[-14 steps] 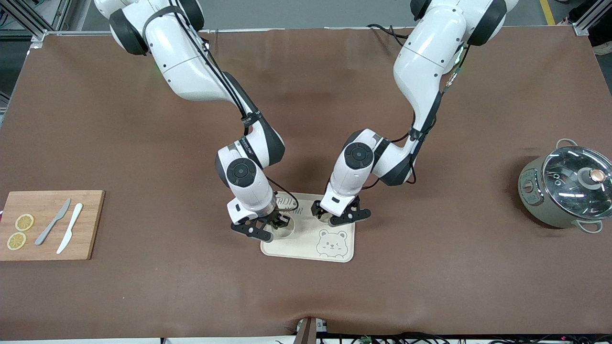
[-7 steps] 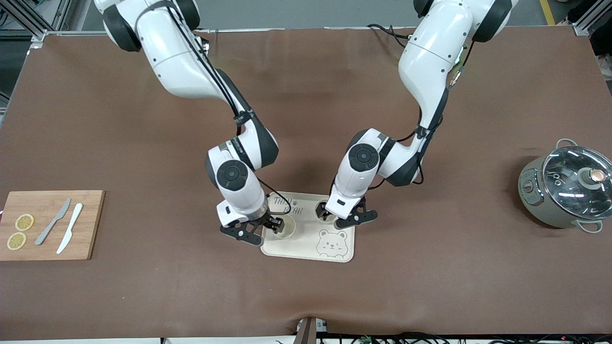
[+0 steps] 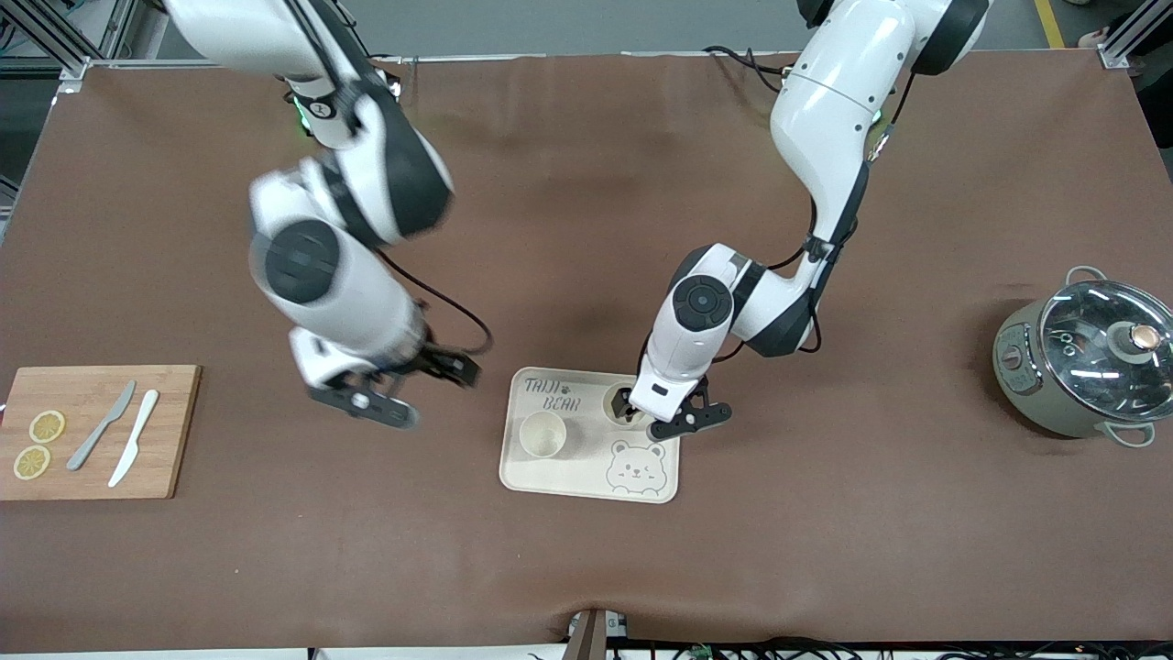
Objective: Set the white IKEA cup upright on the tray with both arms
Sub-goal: 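Open the right gripper and draw it back from the tray, then open the left gripper and lift it away from the cup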
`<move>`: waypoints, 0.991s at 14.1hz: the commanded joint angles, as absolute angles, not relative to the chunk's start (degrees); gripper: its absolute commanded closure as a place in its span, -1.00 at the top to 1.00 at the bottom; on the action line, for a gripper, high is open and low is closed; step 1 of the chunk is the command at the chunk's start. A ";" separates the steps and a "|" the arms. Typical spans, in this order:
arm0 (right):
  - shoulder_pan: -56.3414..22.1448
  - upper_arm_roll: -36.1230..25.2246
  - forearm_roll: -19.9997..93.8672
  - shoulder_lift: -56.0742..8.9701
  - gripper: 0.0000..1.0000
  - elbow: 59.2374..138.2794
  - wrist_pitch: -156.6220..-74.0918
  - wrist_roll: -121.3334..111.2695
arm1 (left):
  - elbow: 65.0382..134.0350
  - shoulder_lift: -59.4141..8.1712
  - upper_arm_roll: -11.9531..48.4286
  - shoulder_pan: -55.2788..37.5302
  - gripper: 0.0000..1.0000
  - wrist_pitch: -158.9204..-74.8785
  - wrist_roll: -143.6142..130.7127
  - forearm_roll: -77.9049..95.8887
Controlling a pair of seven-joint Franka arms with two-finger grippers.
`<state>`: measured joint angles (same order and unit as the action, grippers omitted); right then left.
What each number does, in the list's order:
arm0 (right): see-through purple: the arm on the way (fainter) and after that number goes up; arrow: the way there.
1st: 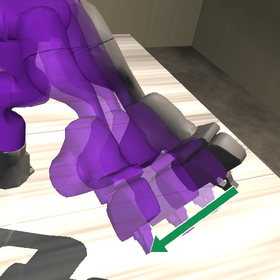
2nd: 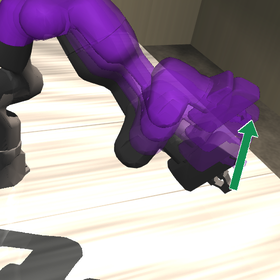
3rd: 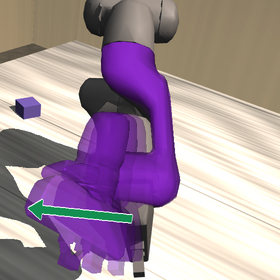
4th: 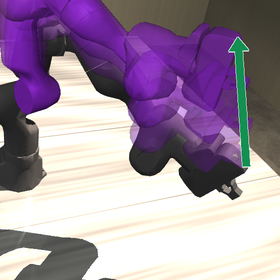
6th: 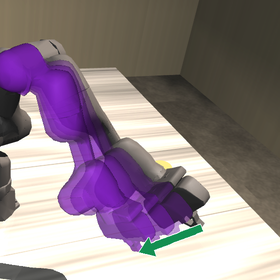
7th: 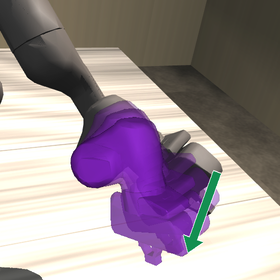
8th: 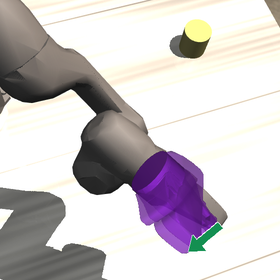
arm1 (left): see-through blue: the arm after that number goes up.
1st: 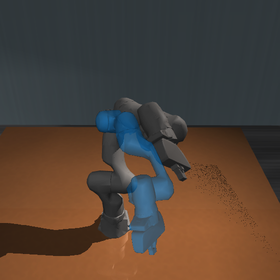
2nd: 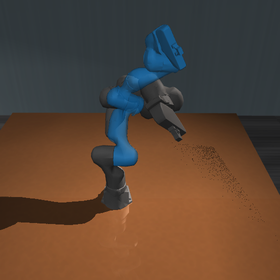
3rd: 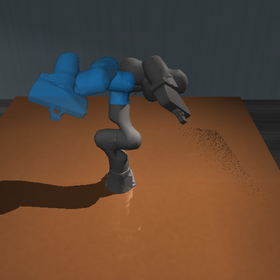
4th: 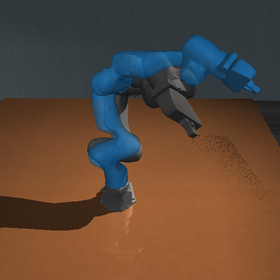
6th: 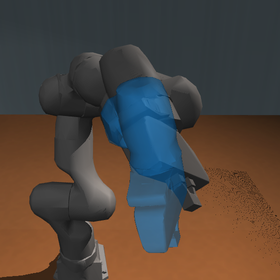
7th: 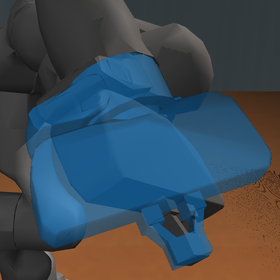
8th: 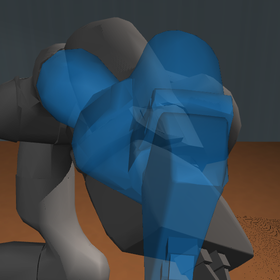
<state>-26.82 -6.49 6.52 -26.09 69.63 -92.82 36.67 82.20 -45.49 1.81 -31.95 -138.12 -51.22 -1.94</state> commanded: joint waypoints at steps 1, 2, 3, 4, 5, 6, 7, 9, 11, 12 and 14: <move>-19.01 -5.62 7.82 -16.81 1.00 73.47 -83.70 24.93 | 82.09 -43.07 1.93 -31.99 1.00 -133.52 -51.86 -1.23; -15.33 -5.62 7.65 -15.13 1.00 73.74 -81.32 19.13 | 82.18 -42.02 1.93 -31.99 1.00 -133.07 -51.77 -1.23; -11.64 -5.71 7.30 -13.55 1.00 74.78 -80.25 13.07 | 82.18 -41.58 2.02 -31.99 1.00 -132.02 -51.85 -1.23; -8.12 -5.71 7.12 -11.97 1.00 76.88 -80.77 7.44 | 82.09 -41.49 2.11 -31.99 1.00 -131.05 -51.86 -1.23; -4.52 -5.71 7.12 -10.91 1.00 78.91 -81.73 2.68 | 82.09 -40.79 2.11 -31.99 1.00 -130.78 -51.86 -1.23; -2.13 -5.71 7.12 -10.46 1.00 80.67 -83.39 -0.50 | 82.18 -40.43 2.02 -31.99 1.00 -130.78 -51.86 -1.14; -0.63 -5.71 6.60 -9.94 1.00 82.68 -85.41 -2.27 | 82.18 -40.26 2.02 -31.91 1.00 -130.35 -51.86 -1.14; -0.18 -5.71 4.05 -7.40 1.00 89.69 -92.86 -3.16 | 82.18 -38.85 1.58 -31.90 1.00 -129.73 -51.94 -1.58; 0.09 -5.71 3.96 -5.72 1.00 95.26 -98.33 -4.30 | 82.18 -36.40 0.71 -30.86 1.00 -129.73 -51.51 -1.93; 0.09 -5.71 3.96 -5.97 1.00 95.27 -98.35 -4.31 | 82.18 -35.60 0.70 -29.02 1.00 -129.64 -50.55 -2.28; 0.18 -5.71 3.69 -6.15 1.00 95.19 -98.44 -4.31 | 82.35 -33.41 0.27 -27.17 1.00 -125.01 -41.80 -2.20</move>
<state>0.04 -6.07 4.54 -9.06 92.47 -97.59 -3.87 81.35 -36.45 0.50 -29.21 -129.35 -47.79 -1.99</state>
